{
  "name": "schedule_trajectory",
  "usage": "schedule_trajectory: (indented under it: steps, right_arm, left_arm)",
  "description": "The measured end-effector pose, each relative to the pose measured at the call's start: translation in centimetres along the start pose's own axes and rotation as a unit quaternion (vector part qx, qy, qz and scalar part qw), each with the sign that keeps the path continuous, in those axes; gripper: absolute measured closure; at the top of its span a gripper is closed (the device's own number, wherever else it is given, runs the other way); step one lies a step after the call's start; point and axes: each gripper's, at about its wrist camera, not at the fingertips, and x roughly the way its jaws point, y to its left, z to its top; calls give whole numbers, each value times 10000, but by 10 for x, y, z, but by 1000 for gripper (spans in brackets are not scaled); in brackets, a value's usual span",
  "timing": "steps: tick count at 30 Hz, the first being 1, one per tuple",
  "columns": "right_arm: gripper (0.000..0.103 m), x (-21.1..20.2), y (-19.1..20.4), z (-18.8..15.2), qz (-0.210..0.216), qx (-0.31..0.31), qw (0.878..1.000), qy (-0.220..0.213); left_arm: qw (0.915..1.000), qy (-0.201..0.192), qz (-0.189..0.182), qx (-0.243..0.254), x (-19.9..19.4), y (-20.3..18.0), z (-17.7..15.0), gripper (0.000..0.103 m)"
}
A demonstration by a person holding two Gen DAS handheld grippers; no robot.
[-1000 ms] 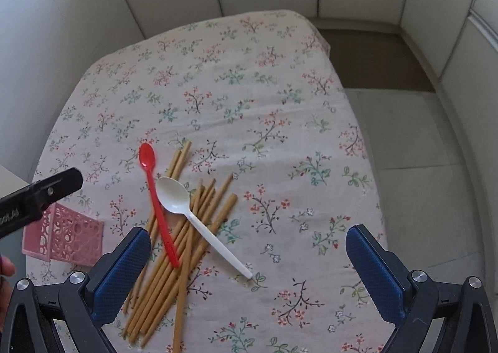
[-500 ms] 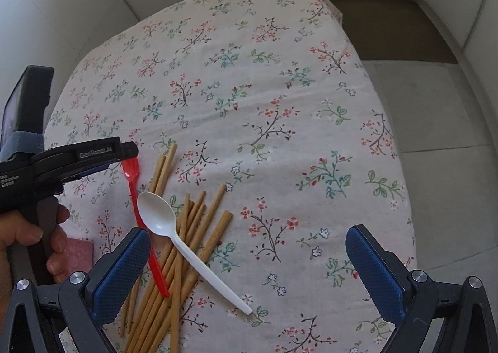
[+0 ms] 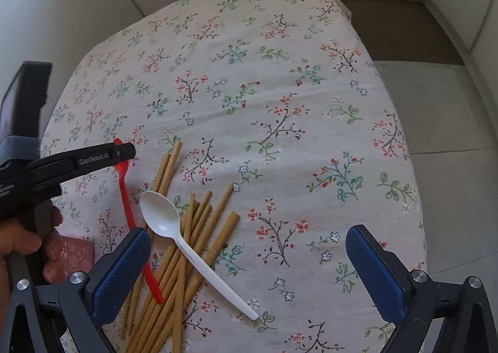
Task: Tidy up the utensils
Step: 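Grasp the red spoon by its handle with the left gripper, then lower the red spoon into the pink basket while the right gripper grasps the white spoon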
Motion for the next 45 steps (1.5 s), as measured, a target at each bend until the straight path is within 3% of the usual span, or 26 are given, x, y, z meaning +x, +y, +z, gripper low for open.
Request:
schedule_trajectory:
  steps: [3,9,12,18,25,30,31,36,40,42,45]
  right_arm:
    - [2,2,6,0,18,-130,9999,-46]
    - [20,14,24,1,466,-396,9981,56]
    - [27,25,40,0,683,-689,9952,121]
    - [36,57,74,-4,608,-1379,9882,285]
    - [41,90,101,4,308,-1834,9813,499]
    - [55,111,109,4,-24,-1917,9790,694]
    - [62,114,109,4,-54,-1909,9789,728]
    - [64,108,103,3,-131,-1873,9805,573]
    - [65,88,97,3,-98,-1690,9851,302]
    - [65,72,95,3,33,-1567,9876,104]
    - [65,44,96,-1,253,-1443,9890,-212]
  left_arm:
    - [9990,-361,-230,122,-39,3,-11,74]
    - [9911,-1101,-643,392,-115,8,-35,74]
    - [9850,-1486,-730,485,-141,18,-44,74]
    - [9670,-2403,-812,254,-190,59,-65,74]
    - [9564,-2800,-828,71,-198,85,-68,74]
    - [9527,-2932,-792,67,-199,88,-69,74]
    - [9510,-2988,-793,66,-201,89,-71,74]
    - [9320,-3574,-604,27,-219,96,-78,74]
    - [9111,-4119,-73,92,-226,96,-84,74]
    - [9056,-4224,279,244,-218,91,-85,73]
    - [9045,-4202,596,432,-201,88,-81,73]
